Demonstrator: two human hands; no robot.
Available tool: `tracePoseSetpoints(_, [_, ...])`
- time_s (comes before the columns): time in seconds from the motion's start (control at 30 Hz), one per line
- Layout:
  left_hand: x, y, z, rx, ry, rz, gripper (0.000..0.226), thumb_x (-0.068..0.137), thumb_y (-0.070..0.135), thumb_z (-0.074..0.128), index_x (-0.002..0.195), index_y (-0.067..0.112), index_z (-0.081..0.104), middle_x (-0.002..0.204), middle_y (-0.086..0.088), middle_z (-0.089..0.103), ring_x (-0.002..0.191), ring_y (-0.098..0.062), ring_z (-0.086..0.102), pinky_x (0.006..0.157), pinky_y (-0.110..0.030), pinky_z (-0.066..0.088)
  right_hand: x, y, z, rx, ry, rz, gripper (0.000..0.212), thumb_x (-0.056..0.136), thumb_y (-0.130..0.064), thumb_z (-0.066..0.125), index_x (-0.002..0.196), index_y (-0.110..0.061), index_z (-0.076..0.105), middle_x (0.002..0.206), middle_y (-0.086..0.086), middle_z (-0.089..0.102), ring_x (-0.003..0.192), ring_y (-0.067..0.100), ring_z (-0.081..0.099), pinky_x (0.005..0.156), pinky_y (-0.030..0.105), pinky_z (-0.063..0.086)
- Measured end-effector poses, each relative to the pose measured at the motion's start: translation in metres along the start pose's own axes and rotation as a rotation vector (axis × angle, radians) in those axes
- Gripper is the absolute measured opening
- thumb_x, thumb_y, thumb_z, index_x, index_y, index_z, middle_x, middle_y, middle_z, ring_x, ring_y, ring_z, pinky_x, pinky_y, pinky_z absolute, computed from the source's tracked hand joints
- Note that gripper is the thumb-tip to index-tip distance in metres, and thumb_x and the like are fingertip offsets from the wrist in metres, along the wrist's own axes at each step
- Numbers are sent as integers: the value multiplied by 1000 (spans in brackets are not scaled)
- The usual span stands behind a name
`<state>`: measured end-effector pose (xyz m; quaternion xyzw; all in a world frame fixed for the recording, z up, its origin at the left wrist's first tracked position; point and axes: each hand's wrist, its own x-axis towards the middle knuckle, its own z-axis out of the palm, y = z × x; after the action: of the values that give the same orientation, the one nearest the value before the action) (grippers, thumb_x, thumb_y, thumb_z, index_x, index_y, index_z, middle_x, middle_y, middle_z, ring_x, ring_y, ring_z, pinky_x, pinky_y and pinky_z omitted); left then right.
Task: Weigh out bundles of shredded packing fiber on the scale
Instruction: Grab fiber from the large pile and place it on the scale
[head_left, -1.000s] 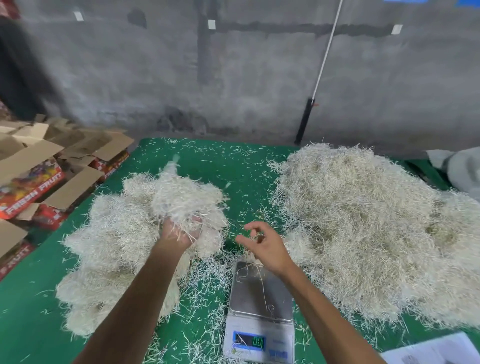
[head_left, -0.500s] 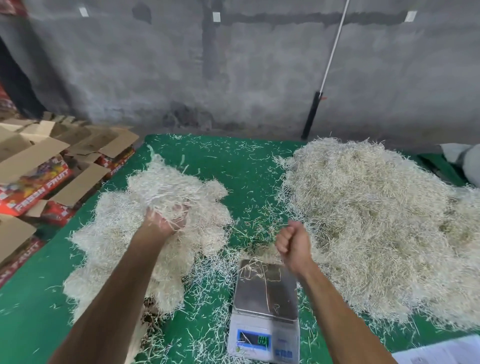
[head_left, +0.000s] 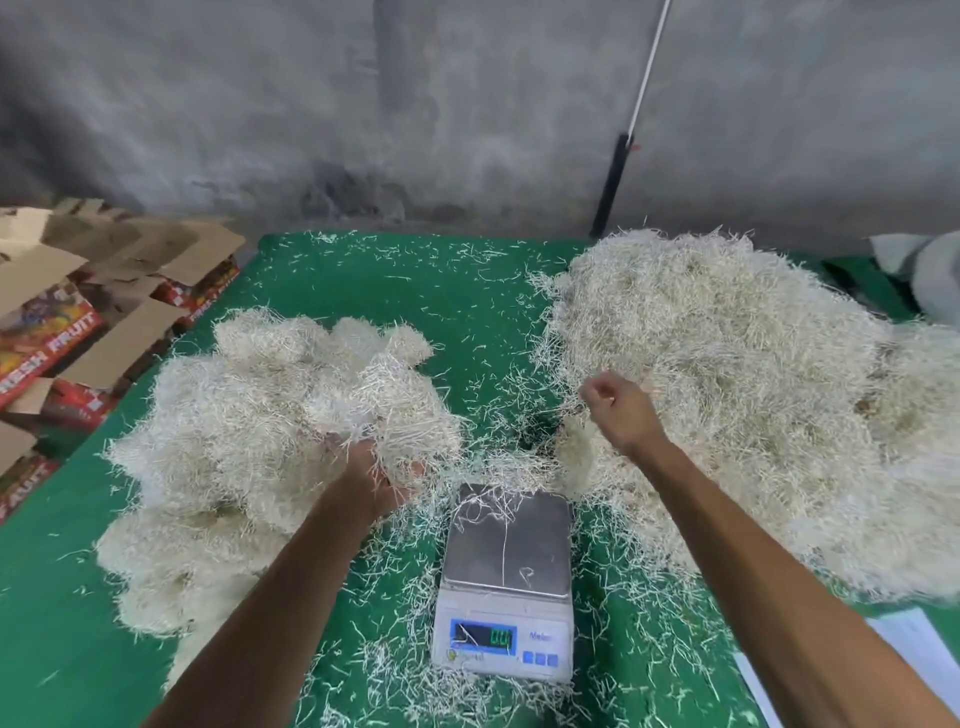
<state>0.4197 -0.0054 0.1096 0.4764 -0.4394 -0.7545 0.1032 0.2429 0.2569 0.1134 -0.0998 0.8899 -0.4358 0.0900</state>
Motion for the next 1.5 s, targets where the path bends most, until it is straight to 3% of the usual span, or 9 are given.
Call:
tracePoseSetpoints(0.3, [16,-57,-4,168,-6,-155,30,107,17,40,133,14,55,143,-21,52,124,-37,58,42,-32,55,-21,50,127,730,-762,555,66,110,-58,22,123,-4,58,116,32,66,100,38,73,88,43,62])
tracePoseSetpoints(0.5, [15,-76,-14,177,58,-172,22,106,21,47,98,7,61,98,-18,67,69,-25,74,57,-36,60,1,60,121,547,76,163,41,113,-40,31,125,-7,52,91,21,59,73,-4,69,55,14,53])
tracePoseSetpoints(0.67, [1,-60,15,211,-96,-150,24,106,13,44,115,1,62,117,-6,60,117,-26,57,97,-22,42,-37,19,126,542,-344,62,59,96,-76,42,135,-35,58,145,1,55,132,30,56,106,53,51])
tracePoseSetpoints(0.77, [-19,-52,42,405,-262,-53,40,103,-6,36,143,-6,41,132,-1,48,122,-22,55,67,8,35,-54,-6,132,439,-476,170,112,70,-97,56,160,-38,27,165,-12,28,150,19,32,123,54,25])
tracePoseSetpoints(0.93, [-17,-44,40,507,-371,48,52,94,-13,50,144,2,44,150,-9,39,136,-13,44,111,-27,41,-39,-7,120,527,-164,195,82,96,-47,69,160,-11,33,159,16,43,138,33,51,114,52,45])
tracePoseSetpoints(1.03, [-16,-50,37,424,-253,136,45,97,14,63,140,13,49,142,-16,51,114,-22,60,85,-40,59,-41,-6,113,492,199,55,74,101,-36,62,161,-16,25,157,12,45,131,27,57,106,46,52])
tracePoseSetpoints(1.2, [-18,-63,38,54,-388,-293,113,66,83,54,158,23,25,165,-11,21,150,-37,21,101,-54,50,-82,-3,136,192,4,-225,37,91,-62,47,108,-30,57,103,-4,64,84,11,64,74,34,58])
tracePoseSetpoints(1.4, [-2,-60,51,188,-81,-72,49,106,30,36,142,-2,45,145,-25,49,134,-42,47,110,-53,41,-112,11,143,334,-117,-151,61,99,-77,39,100,-20,61,63,-8,64,58,4,60,62,21,49])
tracePoseSetpoints(1.5, [-11,-73,55,300,-49,64,43,106,29,43,136,-2,49,132,-20,59,108,-34,64,78,-36,55,-118,-7,155,423,-27,-29,67,95,-77,46,137,-25,42,106,14,73,97,20,71,94,40,56])
